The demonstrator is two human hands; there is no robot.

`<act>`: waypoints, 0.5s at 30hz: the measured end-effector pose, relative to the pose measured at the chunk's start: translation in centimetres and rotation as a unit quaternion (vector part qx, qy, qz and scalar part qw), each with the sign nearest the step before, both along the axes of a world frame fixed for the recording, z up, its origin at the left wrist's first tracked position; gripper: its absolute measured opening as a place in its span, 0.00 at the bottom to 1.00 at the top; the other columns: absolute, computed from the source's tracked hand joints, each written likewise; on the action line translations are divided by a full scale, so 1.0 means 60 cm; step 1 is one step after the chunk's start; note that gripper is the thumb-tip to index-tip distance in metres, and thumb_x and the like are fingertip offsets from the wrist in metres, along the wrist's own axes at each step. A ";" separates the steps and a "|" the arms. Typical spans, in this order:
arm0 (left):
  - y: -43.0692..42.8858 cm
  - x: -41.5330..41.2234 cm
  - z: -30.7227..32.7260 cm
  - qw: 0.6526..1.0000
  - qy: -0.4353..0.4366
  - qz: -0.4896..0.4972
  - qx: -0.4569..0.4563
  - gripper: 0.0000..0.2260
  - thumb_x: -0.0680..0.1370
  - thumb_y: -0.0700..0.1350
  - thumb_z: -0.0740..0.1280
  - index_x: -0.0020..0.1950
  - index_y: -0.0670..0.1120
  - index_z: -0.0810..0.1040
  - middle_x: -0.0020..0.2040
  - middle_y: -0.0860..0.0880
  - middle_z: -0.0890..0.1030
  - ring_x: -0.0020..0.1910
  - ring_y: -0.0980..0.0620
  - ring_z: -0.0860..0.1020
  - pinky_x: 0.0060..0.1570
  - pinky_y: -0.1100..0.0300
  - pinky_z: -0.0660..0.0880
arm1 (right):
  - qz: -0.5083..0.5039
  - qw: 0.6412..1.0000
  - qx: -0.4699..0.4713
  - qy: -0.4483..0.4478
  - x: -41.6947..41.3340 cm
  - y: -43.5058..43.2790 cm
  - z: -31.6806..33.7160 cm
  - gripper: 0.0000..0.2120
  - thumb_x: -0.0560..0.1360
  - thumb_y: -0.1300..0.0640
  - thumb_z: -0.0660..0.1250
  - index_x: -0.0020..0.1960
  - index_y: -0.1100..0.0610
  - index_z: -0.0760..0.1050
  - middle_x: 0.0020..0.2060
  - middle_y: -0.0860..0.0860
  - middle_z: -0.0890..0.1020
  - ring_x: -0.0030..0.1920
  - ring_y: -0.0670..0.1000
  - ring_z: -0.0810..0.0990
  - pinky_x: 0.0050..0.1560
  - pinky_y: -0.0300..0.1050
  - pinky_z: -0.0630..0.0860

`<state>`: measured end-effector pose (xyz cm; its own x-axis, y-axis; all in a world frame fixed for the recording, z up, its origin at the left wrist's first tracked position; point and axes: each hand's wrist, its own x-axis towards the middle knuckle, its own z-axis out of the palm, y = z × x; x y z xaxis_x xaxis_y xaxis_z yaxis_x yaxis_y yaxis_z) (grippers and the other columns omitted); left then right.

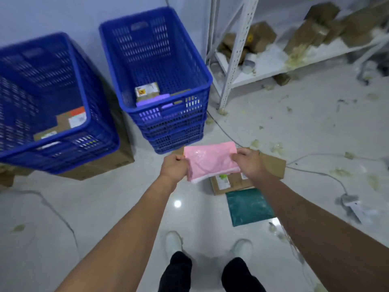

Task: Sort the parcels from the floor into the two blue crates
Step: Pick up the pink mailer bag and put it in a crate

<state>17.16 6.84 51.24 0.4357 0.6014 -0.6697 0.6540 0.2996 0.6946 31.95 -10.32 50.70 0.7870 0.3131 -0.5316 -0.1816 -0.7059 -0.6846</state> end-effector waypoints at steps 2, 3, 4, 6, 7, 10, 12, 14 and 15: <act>0.026 -0.013 0.071 1.000 -0.020 0.000 0.021 0.20 0.75 0.35 0.63 0.24 0.48 0.80 0.28 0.48 0.80 0.35 0.46 0.79 0.49 0.48 0.81 | 0.010 1.000 0.009 -0.020 -0.004 0.028 0.064 0.10 0.67 0.46 0.69 0.43 0.51 0.82 0.36 0.50 0.84 0.41 0.55 0.83 0.45 0.51 0.79; 0.040 -0.019 0.106 0.999 -0.037 0.011 0.029 0.18 0.75 0.36 0.64 0.26 0.47 0.80 0.30 0.46 0.81 0.35 0.46 0.79 0.47 0.48 0.80 | 0.005 0.999 0.022 -0.029 -0.009 0.043 0.093 0.09 0.69 0.48 0.70 0.43 0.52 0.83 0.36 0.49 0.84 0.40 0.54 0.82 0.44 0.48 0.77; 0.055 -0.025 0.142 0.998 -0.052 0.015 0.038 0.16 0.75 0.37 0.65 0.28 0.46 0.79 0.31 0.45 0.80 0.34 0.46 0.77 0.43 0.50 0.79 | -0.001 0.998 0.037 -0.042 -0.018 0.060 0.127 0.07 0.71 0.51 0.71 0.43 0.55 0.83 0.36 0.50 0.83 0.39 0.53 0.80 0.43 0.45 0.75; 0.081 -0.032 0.198 0.996 -0.071 0.012 0.056 0.13 0.76 0.37 0.65 0.32 0.45 0.79 0.32 0.44 0.78 0.30 0.48 0.74 0.34 0.57 0.75 | -0.009 0.996 0.061 -0.064 -0.026 0.091 0.174 0.05 0.73 0.56 0.71 0.44 0.57 0.83 0.36 0.52 0.82 0.39 0.52 0.78 0.42 0.44 0.72; 0.095 -0.038 0.226 0.995 -0.081 0.017 0.059 0.12 0.77 0.36 0.65 0.34 0.44 0.79 0.32 0.45 0.78 0.30 0.49 0.74 0.31 0.60 0.73 | -0.006 0.995 0.074 -0.072 -0.030 0.109 0.197 0.04 0.72 0.57 0.71 0.43 0.56 0.83 0.36 0.51 0.82 0.39 0.51 0.78 0.43 0.44 0.73; 0.150 -0.067 0.301 0.991 -0.112 0.029 0.074 0.08 0.76 0.35 0.66 0.37 0.41 0.80 0.35 0.44 0.77 0.34 0.48 0.73 0.36 0.57 0.73 | 0.005 0.991 0.105 -0.084 -0.049 0.164 0.258 0.05 0.72 0.57 0.71 0.38 0.53 0.82 0.34 0.50 0.82 0.37 0.51 0.77 0.41 0.45 0.73; 0.189 -0.083 0.336 0.987 -0.124 0.030 0.096 0.05 0.75 0.35 0.66 0.40 0.39 0.80 0.35 0.42 0.75 0.35 0.48 0.71 0.37 0.54 0.70 | 0.023 0.987 0.131 -0.093 -0.058 0.201 0.290 0.05 0.73 0.57 0.70 0.38 0.53 0.82 0.35 0.51 0.83 0.38 0.51 0.78 0.42 0.46 0.74; 0.226 -0.090 0.361 0.983 -0.135 0.031 0.116 0.05 0.75 0.34 0.65 0.42 0.39 0.79 0.35 0.41 0.74 0.34 0.48 0.70 0.37 0.54 0.68 | 0.044 0.982 0.147 -0.107 -0.061 0.235 0.316 0.05 0.73 0.56 0.70 0.41 0.55 0.83 0.38 0.52 0.84 0.39 0.52 0.79 0.44 0.47 0.74; 0.243 -0.091 0.372 0.982 -0.140 0.033 0.124 0.05 0.75 0.34 0.65 0.42 0.38 0.79 0.35 0.41 0.74 0.33 0.48 0.70 0.36 0.55 0.69 | 0.053 0.981 0.149 -0.115 -0.059 0.250 0.327 0.06 0.73 0.55 0.70 0.41 0.55 0.83 0.38 0.51 0.84 0.40 0.52 0.79 0.44 0.47 0.74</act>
<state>11.68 21.42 73.53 0.5372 0.7637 -0.3579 0.4113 0.1333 0.9017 28.39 4.70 70.33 0.8298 0.5150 -0.2150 0.0668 -0.4741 -0.8779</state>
